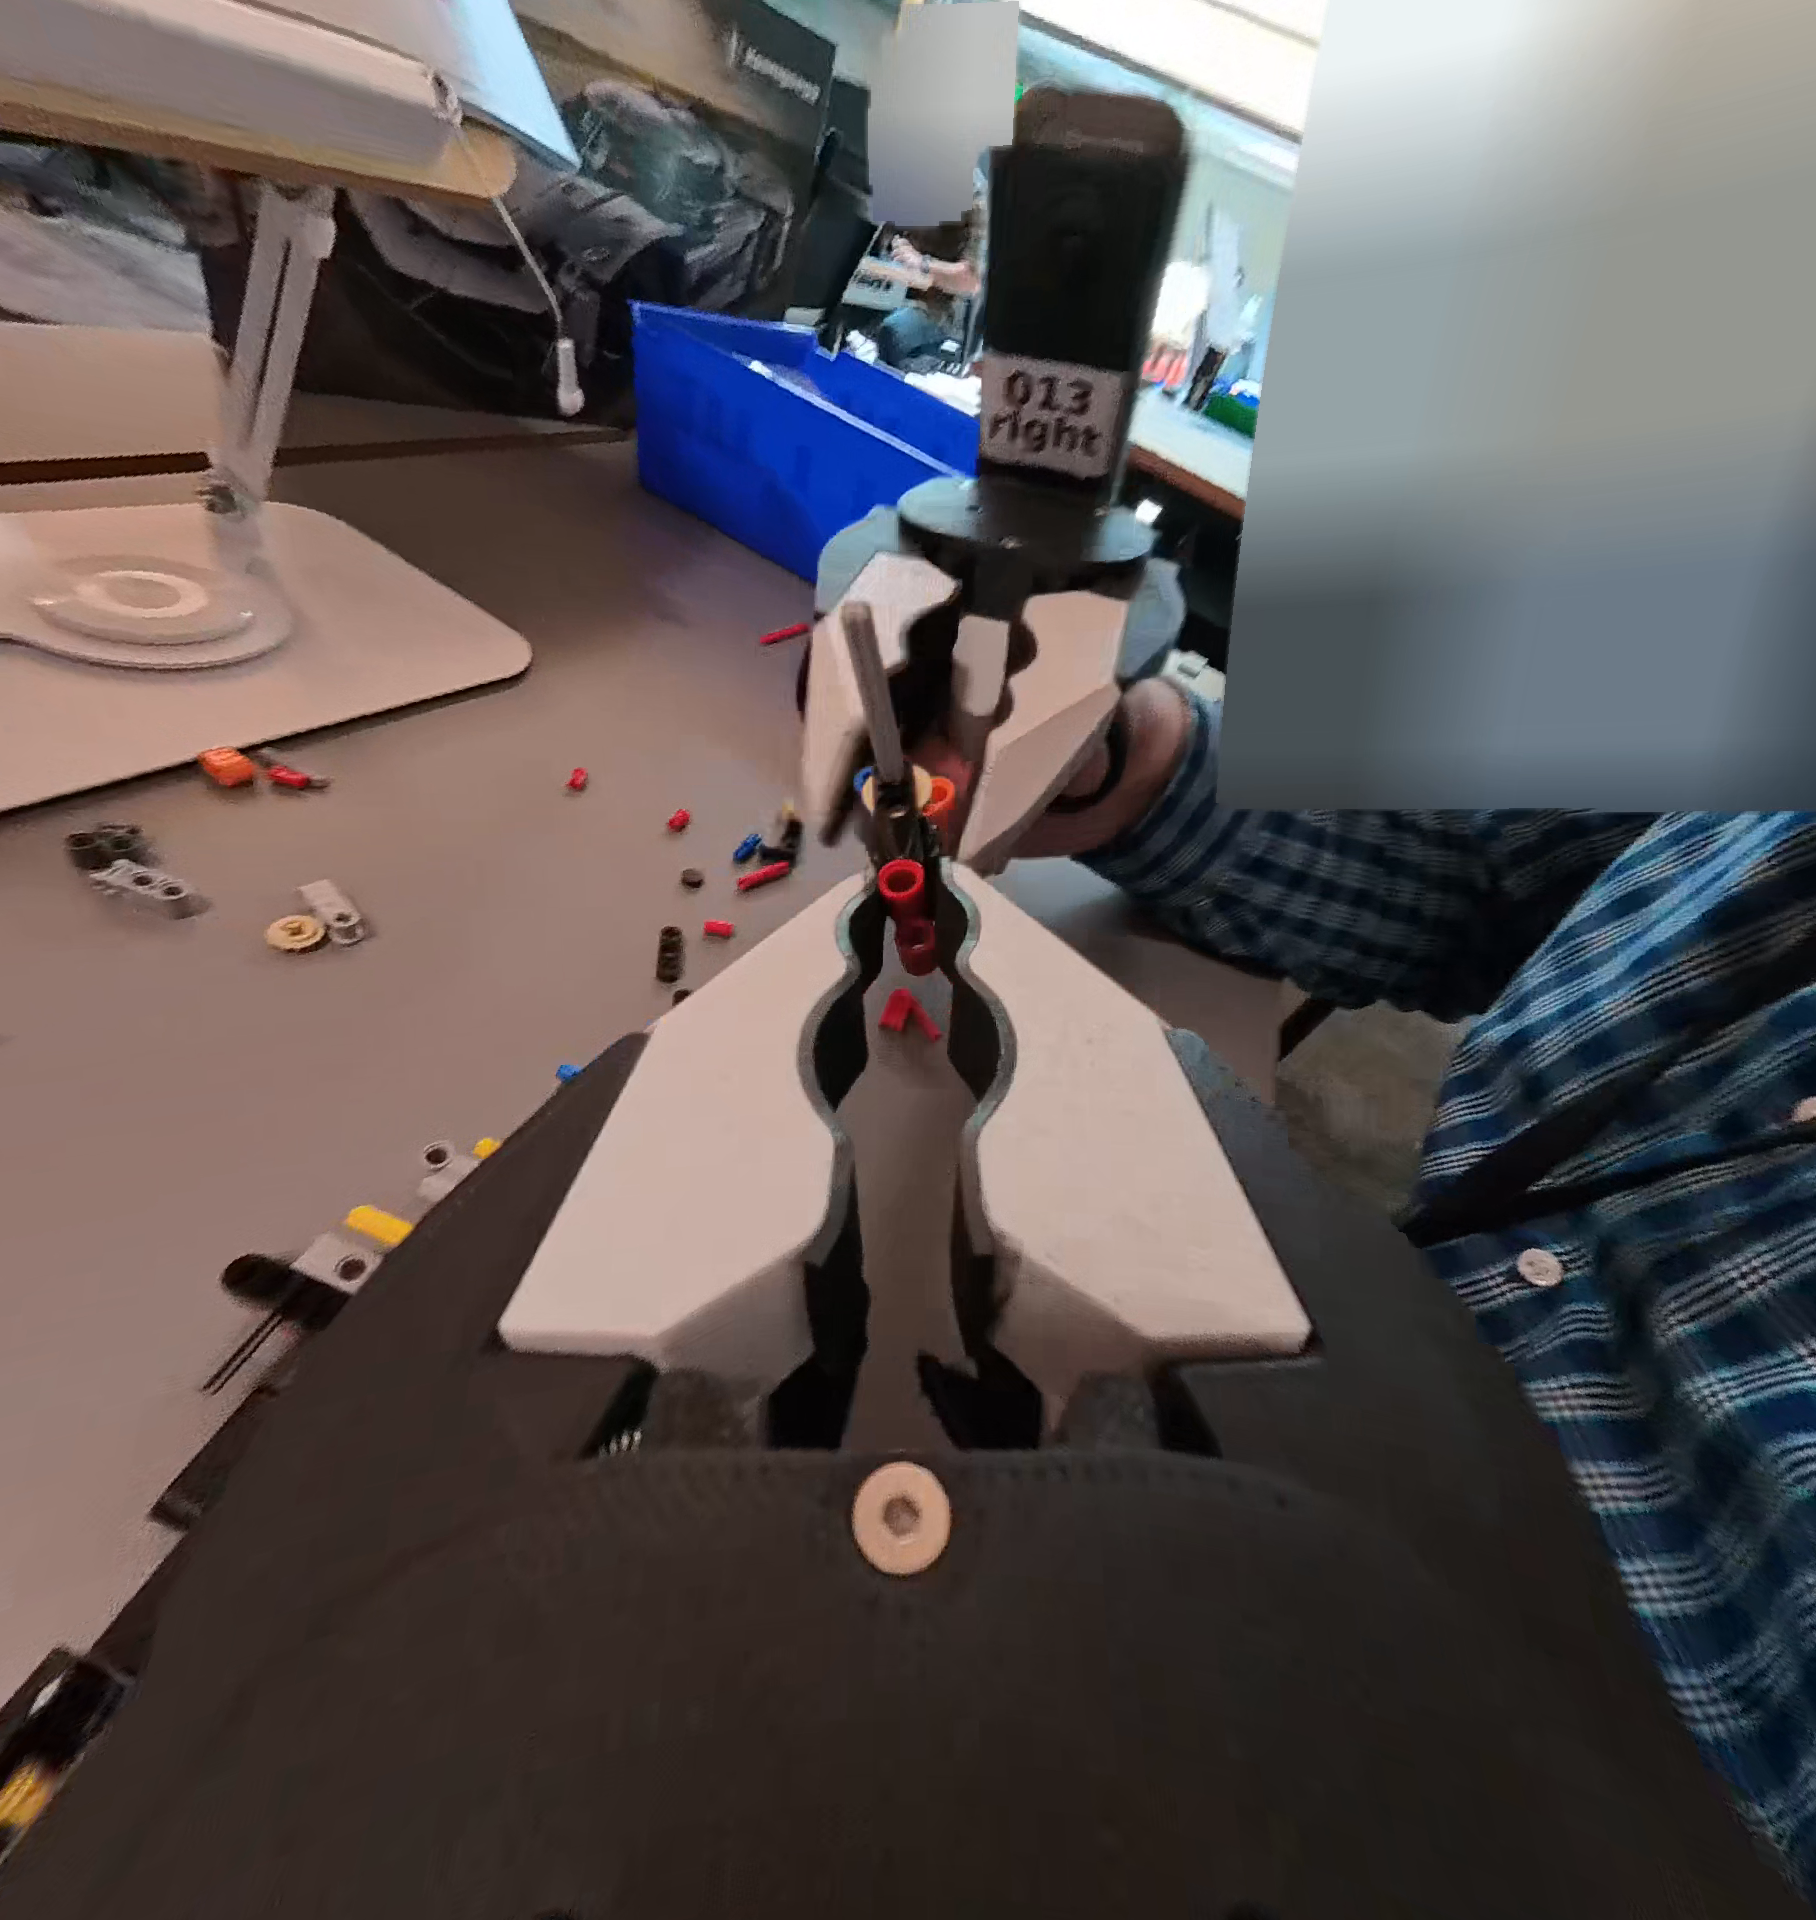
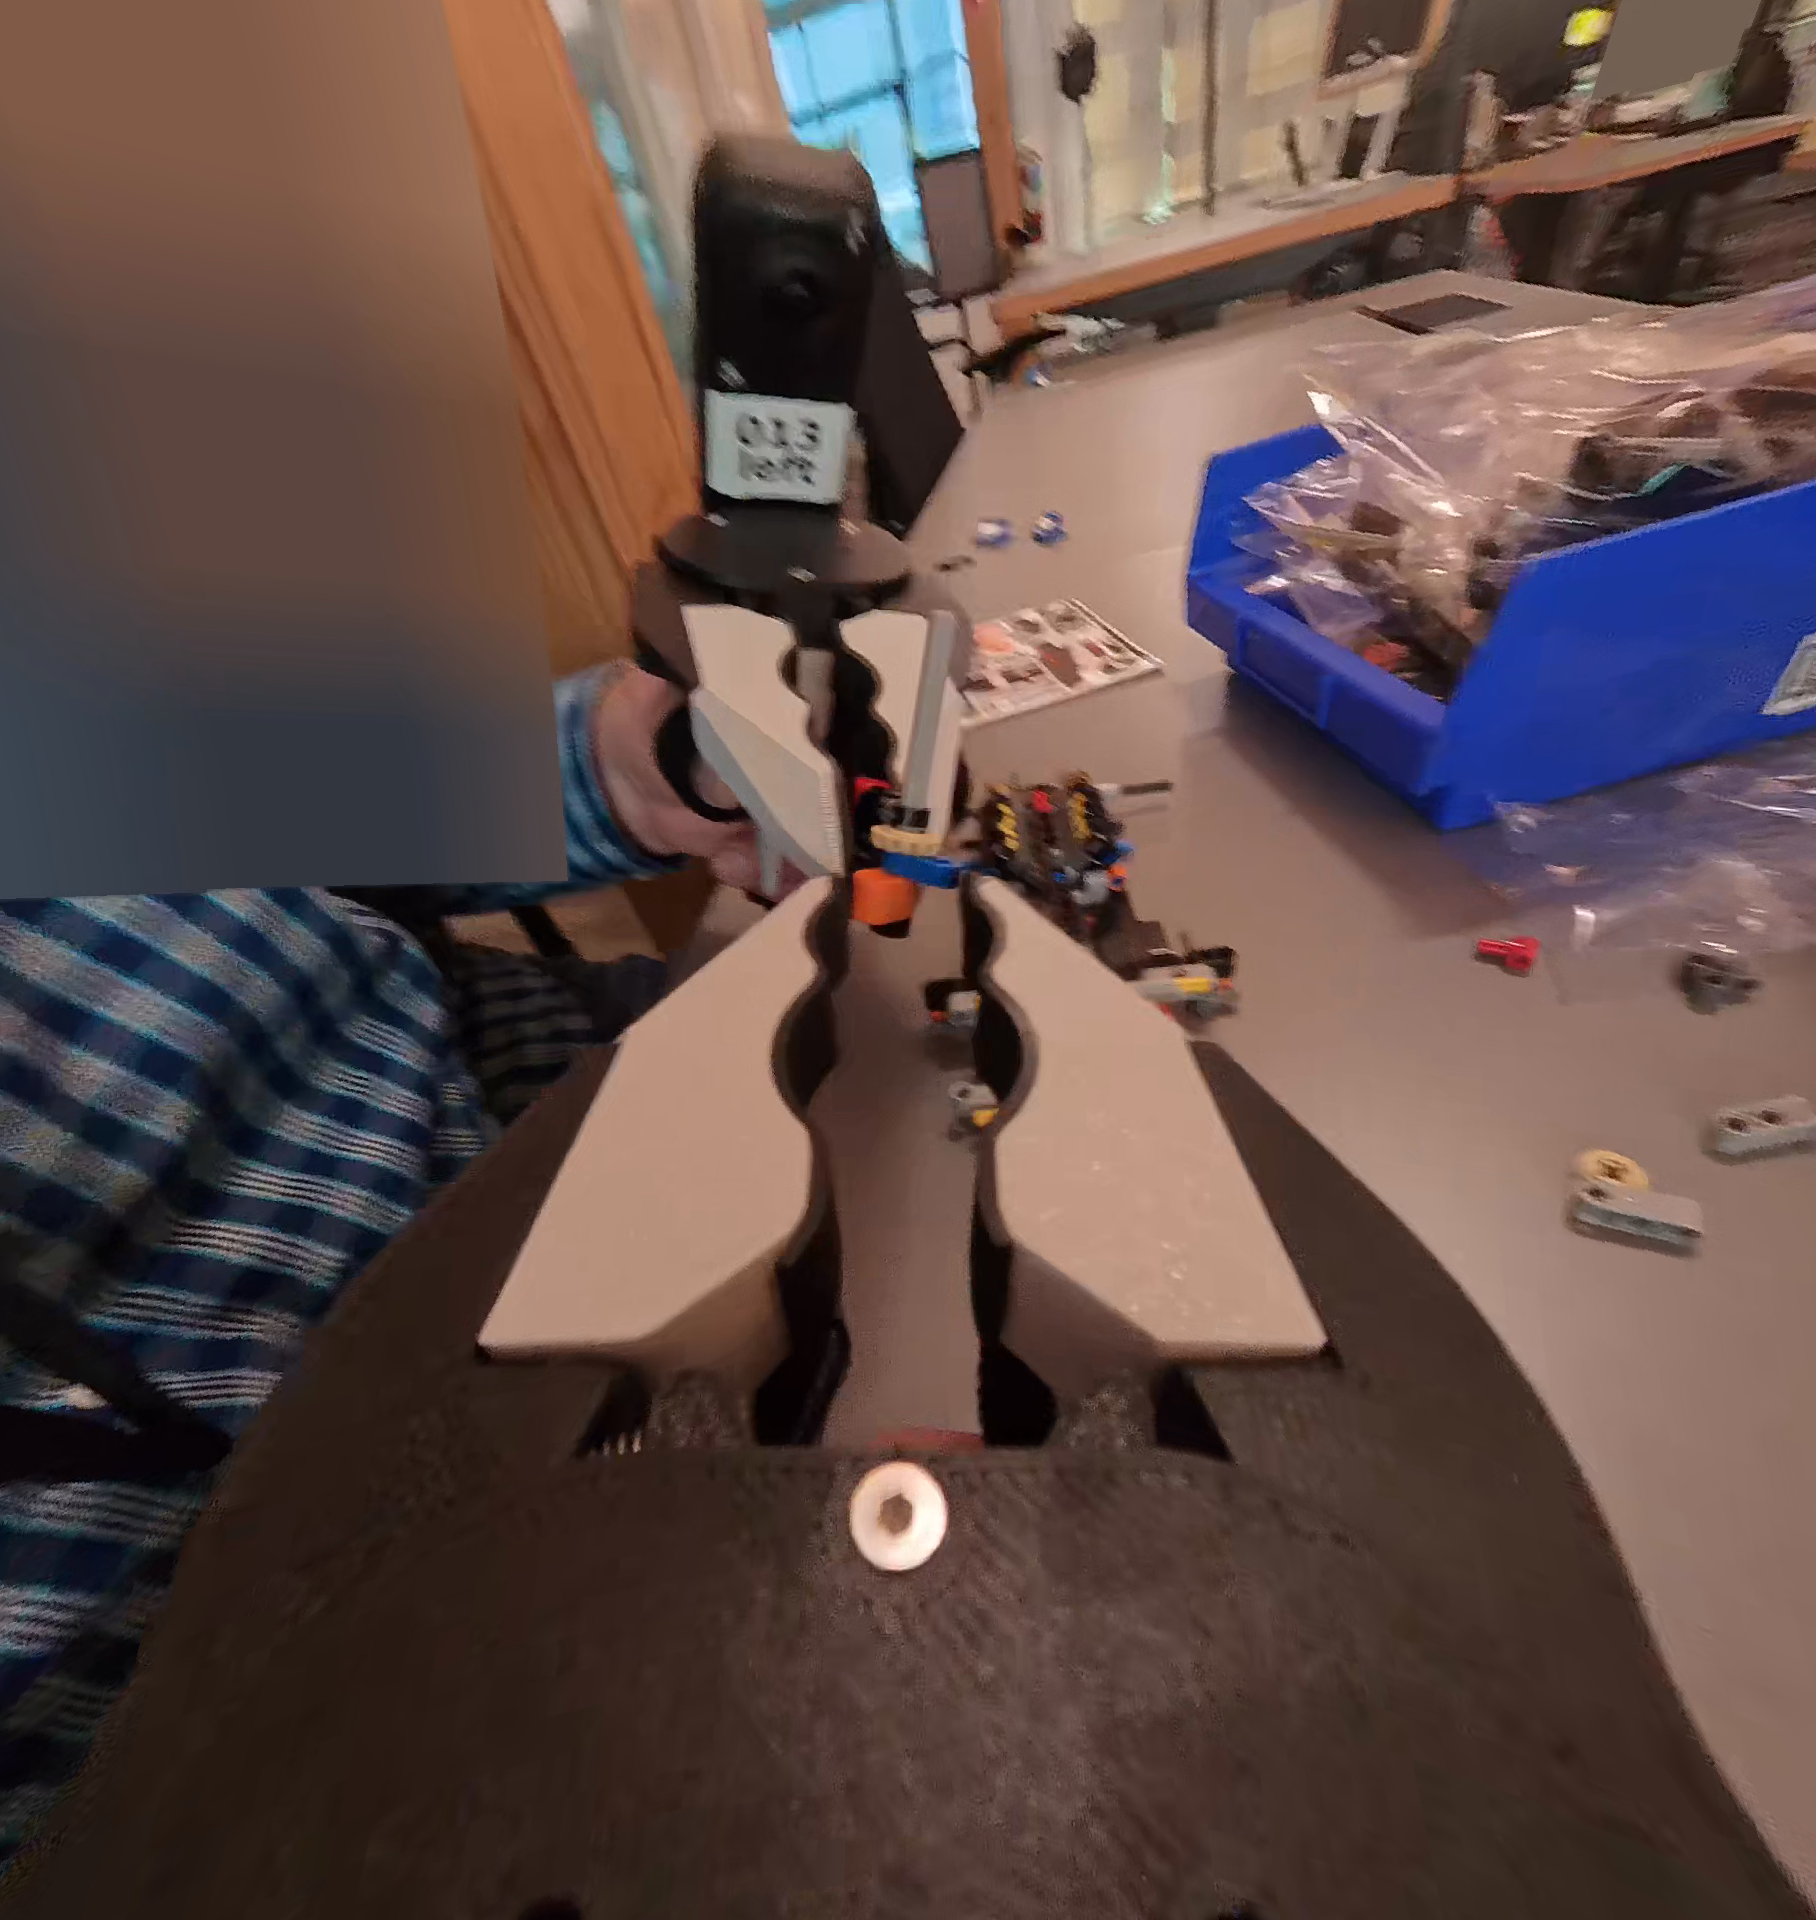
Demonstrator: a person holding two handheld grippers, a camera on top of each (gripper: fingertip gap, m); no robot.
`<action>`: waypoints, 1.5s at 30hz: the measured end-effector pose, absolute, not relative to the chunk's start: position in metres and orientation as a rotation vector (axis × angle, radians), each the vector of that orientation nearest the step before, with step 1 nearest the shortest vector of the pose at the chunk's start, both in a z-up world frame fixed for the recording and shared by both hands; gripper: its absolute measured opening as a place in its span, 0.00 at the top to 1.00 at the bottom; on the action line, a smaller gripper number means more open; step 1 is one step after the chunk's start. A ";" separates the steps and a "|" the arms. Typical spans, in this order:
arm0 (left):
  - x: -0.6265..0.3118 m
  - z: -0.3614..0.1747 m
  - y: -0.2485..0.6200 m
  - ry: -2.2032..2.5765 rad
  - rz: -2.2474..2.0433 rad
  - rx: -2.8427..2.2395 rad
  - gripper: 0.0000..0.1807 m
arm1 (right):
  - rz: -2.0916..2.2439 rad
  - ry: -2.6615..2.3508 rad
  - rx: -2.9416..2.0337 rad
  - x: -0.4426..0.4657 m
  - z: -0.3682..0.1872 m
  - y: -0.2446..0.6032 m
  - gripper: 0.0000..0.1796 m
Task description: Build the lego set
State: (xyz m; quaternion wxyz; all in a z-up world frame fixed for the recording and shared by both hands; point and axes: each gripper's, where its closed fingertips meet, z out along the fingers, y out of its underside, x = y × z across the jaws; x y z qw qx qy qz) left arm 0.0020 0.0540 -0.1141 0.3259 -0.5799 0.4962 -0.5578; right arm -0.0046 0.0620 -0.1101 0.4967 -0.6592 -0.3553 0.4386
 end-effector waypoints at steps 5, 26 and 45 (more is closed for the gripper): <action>0.002 -0.111 0.049 1.285 -1.566 -1.491 0.96 | 1.203 -0.832 -1.569 -0.005 -0.104 0.055 0.91; 0.006 -0.109 0.052 1.322 -1.401 -1.469 0.93 | 0.965 -0.927 -1.613 -0.002 -0.106 0.056 0.96; 0.012 -0.093 0.064 1.039 -1.566 -1.493 0.94 | 1.002 -0.764 -1.579 0.005 -0.095 0.067 0.97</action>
